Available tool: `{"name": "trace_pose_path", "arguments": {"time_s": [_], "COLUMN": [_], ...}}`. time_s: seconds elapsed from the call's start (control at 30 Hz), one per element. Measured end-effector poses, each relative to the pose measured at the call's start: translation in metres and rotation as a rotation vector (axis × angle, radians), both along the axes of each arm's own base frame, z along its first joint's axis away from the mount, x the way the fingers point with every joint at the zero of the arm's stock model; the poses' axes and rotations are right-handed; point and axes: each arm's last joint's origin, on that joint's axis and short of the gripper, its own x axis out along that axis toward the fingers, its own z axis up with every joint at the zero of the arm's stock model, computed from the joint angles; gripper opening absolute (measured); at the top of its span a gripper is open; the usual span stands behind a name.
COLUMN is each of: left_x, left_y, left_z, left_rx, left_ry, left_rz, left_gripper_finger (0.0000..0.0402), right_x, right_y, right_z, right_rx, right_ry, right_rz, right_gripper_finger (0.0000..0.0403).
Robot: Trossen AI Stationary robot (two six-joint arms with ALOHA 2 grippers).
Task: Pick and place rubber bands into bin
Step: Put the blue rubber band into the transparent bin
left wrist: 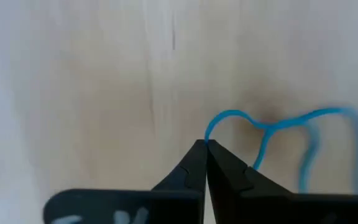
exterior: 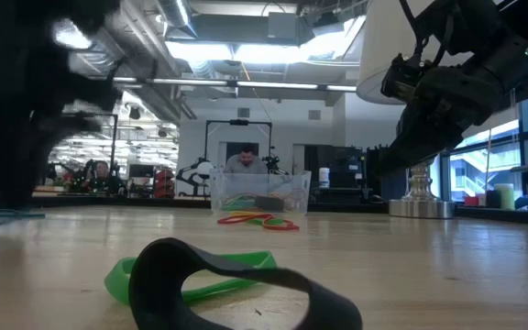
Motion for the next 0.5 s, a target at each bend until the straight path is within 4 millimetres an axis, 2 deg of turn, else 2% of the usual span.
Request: {"name": "trace_pose_path", "arguments": {"time_s": [0.13,0.3,0.5], "left_x": [0.004,0.012,0.031], "left_y": [0.002,0.004,0.026], "left_z": [0.033,0.074,0.112], "left_rx": [0.100,0.242,0.377], "left_ry": [-0.039,-0.204,-0.312], "left_rz": [-0.053,-0.157,-0.200], "left_gripper_finger": [0.0002,0.0003,0.0003], "right_x": [0.000,0.000,0.000], "right_y": [0.000,0.000,0.000], "right_z": [0.000,0.000,0.000], "right_rx": [0.000,0.000,0.000], "right_ry": [0.000,0.000,0.000], "right_rz": [0.000,0.000,0.000], "right_gripper_finger": [0.0009,0.0009,0.0009]}}
